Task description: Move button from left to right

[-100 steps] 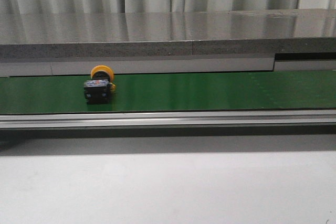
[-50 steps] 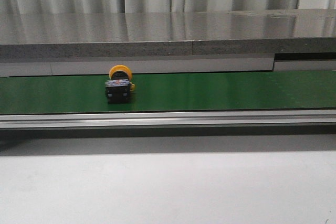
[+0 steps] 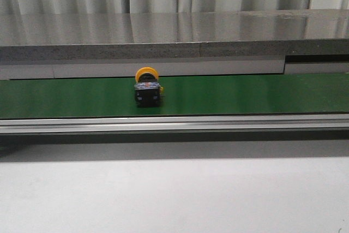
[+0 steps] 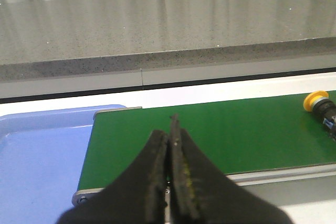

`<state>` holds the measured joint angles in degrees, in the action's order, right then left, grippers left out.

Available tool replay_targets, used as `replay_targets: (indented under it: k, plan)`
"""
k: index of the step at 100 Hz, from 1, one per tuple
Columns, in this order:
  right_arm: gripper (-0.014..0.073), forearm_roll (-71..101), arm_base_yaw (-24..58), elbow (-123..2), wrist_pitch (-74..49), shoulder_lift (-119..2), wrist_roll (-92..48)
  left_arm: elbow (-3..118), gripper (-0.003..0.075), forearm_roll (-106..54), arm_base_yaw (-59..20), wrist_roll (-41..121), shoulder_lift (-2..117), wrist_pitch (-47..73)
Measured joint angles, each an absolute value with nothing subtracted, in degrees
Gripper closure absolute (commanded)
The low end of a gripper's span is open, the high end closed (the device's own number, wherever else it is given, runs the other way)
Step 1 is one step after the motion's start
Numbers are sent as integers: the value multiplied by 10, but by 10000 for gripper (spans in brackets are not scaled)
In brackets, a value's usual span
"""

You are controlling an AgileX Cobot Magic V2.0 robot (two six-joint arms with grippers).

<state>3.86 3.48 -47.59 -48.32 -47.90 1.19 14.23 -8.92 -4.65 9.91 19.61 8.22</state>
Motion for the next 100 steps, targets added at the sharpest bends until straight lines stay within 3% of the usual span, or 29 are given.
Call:
replay_targets:
  k: [23, 30, 42, 54, 66, 100]
  plan:
    - [652, 40, 35, -476, -486, -498, 12, 142, 741, -89, -46, 99, 196, 82]
    - [606, 40, 35, -476, -486, -499, 12, 142, 741, -89, -46, 99, 196, 82]
    - [427, 41, 35, -476, -486, -499, 12, 142, 741, -89, -46, 99, 196, 82]
    - [169, 41, 35, -476, -487, -499, 12, 142, 741, -89, -46, 99, 196, 82]
    - [15, 43, 35, -476, -487, -499, 12, 142, 741, -89, -46, 99, 196, 82]
    - [1, 110, 35, -476, -449, -508, 0, 142, 741, -89, -46, 99, 196, 82]
